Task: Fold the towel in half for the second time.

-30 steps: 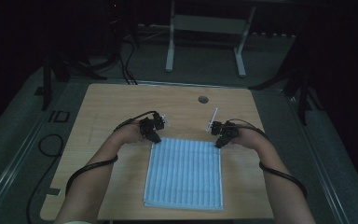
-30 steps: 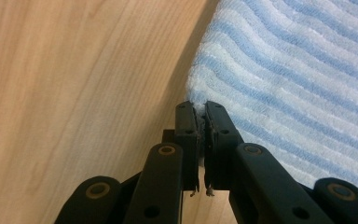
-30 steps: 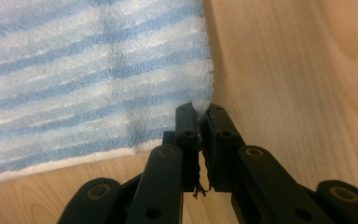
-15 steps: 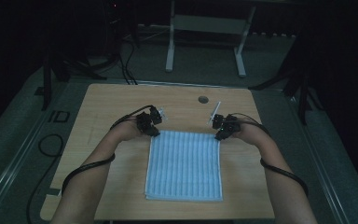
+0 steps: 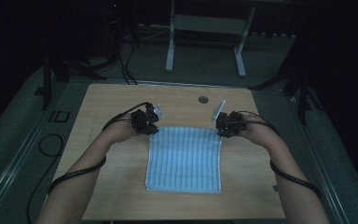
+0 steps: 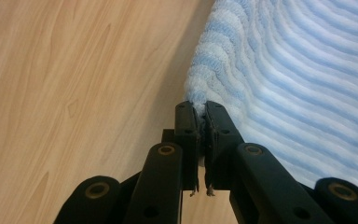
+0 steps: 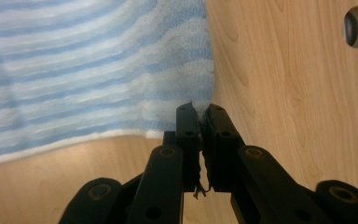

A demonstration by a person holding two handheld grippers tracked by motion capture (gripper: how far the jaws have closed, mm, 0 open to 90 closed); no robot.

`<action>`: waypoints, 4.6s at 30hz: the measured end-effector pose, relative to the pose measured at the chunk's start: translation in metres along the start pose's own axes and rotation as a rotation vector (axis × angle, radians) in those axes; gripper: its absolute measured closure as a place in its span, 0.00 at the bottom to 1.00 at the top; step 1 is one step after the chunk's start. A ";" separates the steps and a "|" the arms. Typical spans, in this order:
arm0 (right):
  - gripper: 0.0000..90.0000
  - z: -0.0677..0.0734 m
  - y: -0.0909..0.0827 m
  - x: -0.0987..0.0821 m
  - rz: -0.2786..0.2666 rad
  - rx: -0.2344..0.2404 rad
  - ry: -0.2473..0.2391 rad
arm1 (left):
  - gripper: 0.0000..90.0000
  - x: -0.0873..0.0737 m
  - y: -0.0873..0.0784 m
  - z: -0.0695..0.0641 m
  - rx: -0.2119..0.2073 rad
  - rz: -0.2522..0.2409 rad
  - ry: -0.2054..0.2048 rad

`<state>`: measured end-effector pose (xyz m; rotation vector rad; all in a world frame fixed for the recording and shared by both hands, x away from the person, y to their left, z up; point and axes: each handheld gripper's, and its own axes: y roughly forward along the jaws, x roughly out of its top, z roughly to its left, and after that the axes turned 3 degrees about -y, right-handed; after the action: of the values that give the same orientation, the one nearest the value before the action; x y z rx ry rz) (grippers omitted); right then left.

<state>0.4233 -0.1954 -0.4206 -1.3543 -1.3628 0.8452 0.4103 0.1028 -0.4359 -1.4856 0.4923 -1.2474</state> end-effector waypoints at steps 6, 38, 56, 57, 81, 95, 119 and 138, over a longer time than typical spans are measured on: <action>0.94 0.024 -0.012 -0.008 -0.020 -0.007 -0.015 | 0.95 -0.010 -0.012 -0.027 -0.027 -0.001 0.020; 0.94 0.167 -0.002 -0.032 -0.032 0.168 -0.115 | 0.93 -0.073 -0.006 -0.122 -0.175 0.057 0.111; 0.81 0.160 -0.010 -0.031 -0.173 0.213 -0.082 | 0.67 -0.076 -0.013 -0.112 -0.208 0.030 0.101; 0.88 0.160 -0.009 -0.030 -0.170 0.208 -0.081 | 0.67 -0.074 -0.012 -0.111 -0.214 0.019 0.092; 0.92 0.110 0.061 -0.036 -0.085 0.208 0.043 | 0.63 -0.061 0.051 -0.083 -0.222 0.047 -0.035; 0.92 0.060 0.074 -0.027 -0.022 0.233 0.105 | 0.63 -0.042 0.064 -0.057 -0.237 0.082 -0.056; 0.14 0.066 0.044 -0.051 -0.393 0.131 0.275 | 0.15 -0.066 0.028 -0.059 -0.127 -0.104 -0.193; 0.14 0.087 0.052 -0.128 -0.604 -0.141 0.605 | 0.11 -0.134 0.017 -0.060 0.005 -0.344 -0.326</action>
<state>0.3393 -0.3000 -0.5141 -1.0764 -1.2404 -0.0702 0.3141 0.1804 -0.5165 -1.7795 0.0154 -1.2290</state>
